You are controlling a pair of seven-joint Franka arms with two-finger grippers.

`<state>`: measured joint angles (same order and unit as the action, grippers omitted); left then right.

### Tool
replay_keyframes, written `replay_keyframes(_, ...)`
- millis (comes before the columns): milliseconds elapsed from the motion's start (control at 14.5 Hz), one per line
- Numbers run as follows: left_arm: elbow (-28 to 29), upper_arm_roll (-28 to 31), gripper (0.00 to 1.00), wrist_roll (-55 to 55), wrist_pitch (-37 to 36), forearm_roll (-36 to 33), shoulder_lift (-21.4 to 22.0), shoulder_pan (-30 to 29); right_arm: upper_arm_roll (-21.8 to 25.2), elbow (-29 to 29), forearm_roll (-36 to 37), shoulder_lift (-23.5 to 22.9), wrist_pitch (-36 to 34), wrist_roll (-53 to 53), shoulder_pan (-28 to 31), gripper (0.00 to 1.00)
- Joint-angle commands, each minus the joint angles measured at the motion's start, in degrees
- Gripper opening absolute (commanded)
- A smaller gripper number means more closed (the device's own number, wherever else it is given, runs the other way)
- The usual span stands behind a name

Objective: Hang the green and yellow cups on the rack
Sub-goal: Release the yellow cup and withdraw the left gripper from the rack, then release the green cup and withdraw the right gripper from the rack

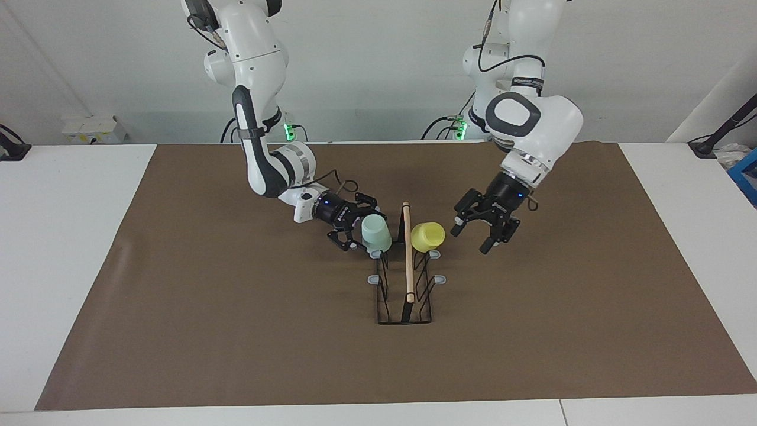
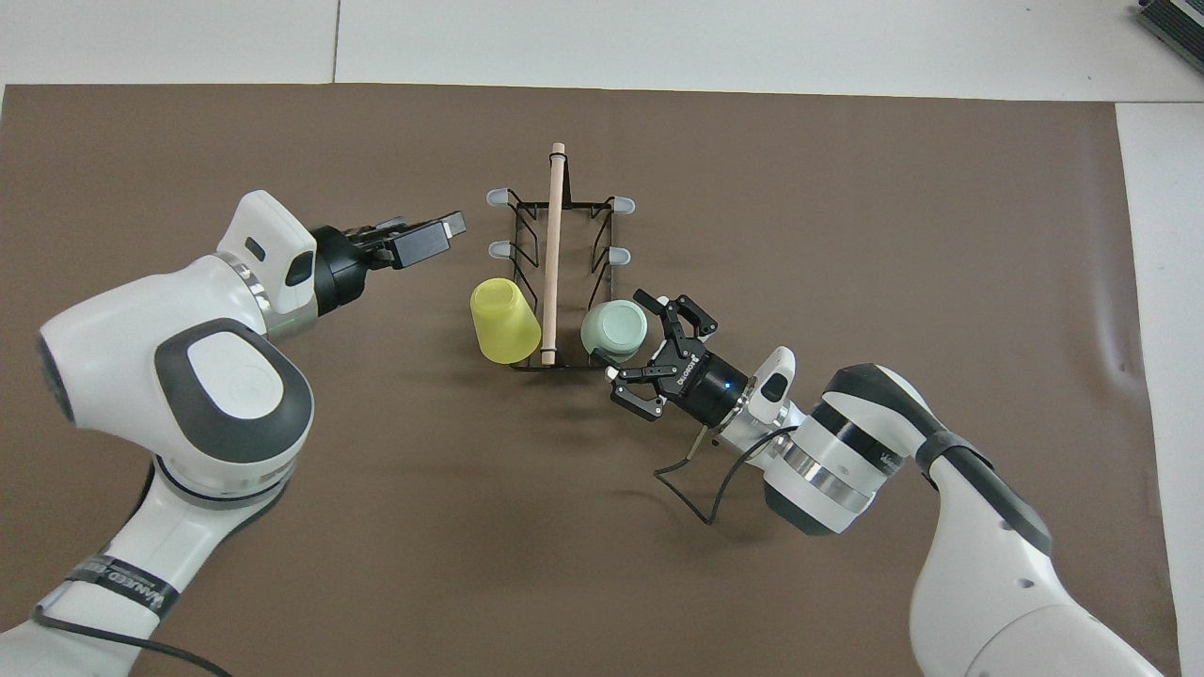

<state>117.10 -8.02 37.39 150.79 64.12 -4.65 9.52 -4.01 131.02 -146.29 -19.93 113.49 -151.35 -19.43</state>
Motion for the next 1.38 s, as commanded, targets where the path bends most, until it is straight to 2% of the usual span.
replay_keyframes(0,-2.04,5.1,1.0,-0.65,-9.42,-9.24,0.79,0.15,-0.12,-0.06,-3.05,-0.9,2.16,-1.5,-0.52,1.0)
replay_keyframes(207,-8.09,9.76,1.0,-5.72,-21.91,-23.38,0.26,0.06,-0.12,0.38,-0.32,-1.17,5.07,-1.41,-0.09,1.0)
replay_keyframes(344,-11.61,10.83,1.0,-10.56,-26.58,-34.54,0.26,0.06,-0.12,0.38,1.43,-1.43,6.65,-1.41,0.09,1.0)
replay_keyframes(482,-12.77,11.01,1.0,-13.91,-28.52,-44.13,1.13,-0.2,-0.03,0.38,3.63,-1.52,6.92,-1.5,0.62,1.0)
replay_keyframes(689,-13.47,11.62,1.0,-14.97,-33.62,-51.79,3.15,-1.6,0.06,0.47,8.37,-1.87,8.5,-1.67,2.72,1.0)
replay_keyframes(964,-19.52,11.8,0.99,-18.4,-42.84,-60.85,3.95,-2.84,0.14,0.21,14.96,-2.13,10.0,-1.67,5.27,1.0)
replay_keyframes(1102,-22.77,11.8,0.97,-18.75,-47.41,-62.54,3.51,-2.84,0.23,-0.14,19.52,-1.7,12.7,-1.67,7.11,1.0)
replay_keyframes(1308,-25.95,11.8,0.98,-19.81,-52.16,-63.16,3.16,-2.66,0.23,-0.76,30.23,-0.3,17.63,-1.32,11.76,1.0)
